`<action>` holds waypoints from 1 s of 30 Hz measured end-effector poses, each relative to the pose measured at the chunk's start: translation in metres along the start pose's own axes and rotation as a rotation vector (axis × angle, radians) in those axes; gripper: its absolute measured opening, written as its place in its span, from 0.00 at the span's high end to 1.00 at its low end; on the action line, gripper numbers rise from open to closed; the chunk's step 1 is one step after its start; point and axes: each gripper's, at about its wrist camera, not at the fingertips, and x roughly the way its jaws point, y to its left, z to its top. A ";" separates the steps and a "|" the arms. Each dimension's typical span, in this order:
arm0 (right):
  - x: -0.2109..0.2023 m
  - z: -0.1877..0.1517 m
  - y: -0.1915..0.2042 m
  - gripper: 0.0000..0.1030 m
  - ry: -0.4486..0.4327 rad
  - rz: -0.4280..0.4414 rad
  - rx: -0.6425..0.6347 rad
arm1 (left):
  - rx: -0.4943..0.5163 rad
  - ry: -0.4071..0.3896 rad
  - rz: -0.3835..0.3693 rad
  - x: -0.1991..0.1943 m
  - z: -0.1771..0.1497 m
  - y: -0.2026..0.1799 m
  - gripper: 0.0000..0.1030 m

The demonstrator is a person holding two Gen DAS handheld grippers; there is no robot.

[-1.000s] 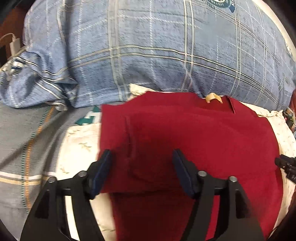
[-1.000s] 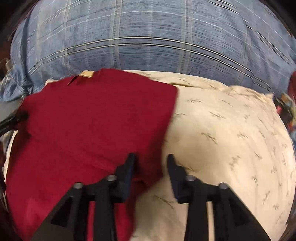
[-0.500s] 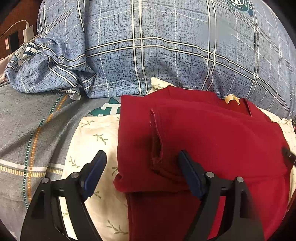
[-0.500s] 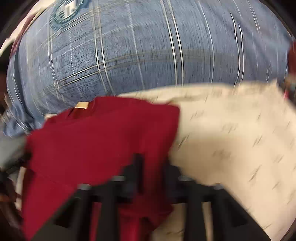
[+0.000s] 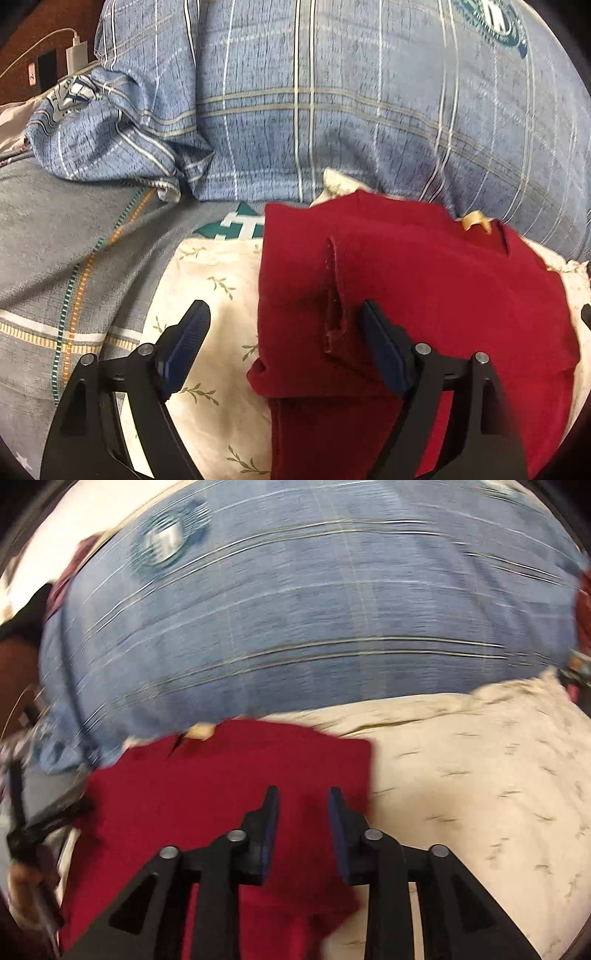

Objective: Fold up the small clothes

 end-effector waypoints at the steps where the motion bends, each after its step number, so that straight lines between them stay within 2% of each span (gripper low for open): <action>1: 0.008 -0.003 0.007 0.72 0.030 0.000 -0.031 | 0.002 0.003 0.001 0.002 -0.001 0.000 0.19; 4: 0.035 -0.015 0.011 0.72 0.150 -0.099 -0.087 | 0.008 0.002 0.004 0.005 0.000 -0.002 0.18; 13: 0.023 -0.009 0.002 0.71 0.113 -0.038 -0.019 | 0.010 0.002 0.005 0.006 0.001 -0.001 0.18; 17: 0.030 -0.010 0.010 0.58 0.114 -0.037 -0.061 | 0.014 -0.001 0.007 0.006 0.001 -0.001 0.18; 20: 0.032 -0.015 0.011 0.58 0.138 -0.069 -0.104 | 0.017 -0.004 0.012 0.003 0.001 -0.002 0.18; 25: 0.016 -0.012 0.012 0.57 0.108 -0.019 -0.069 | 0.017 0.001 0.011 -0.013 -0.004 0.000 0.18; 30: -0.003 -0.015 0.017 0.57 0.123 -0.001 -0.045 | 0.006 0.024 -0.007 -0.042 -0.018 0.003 0.19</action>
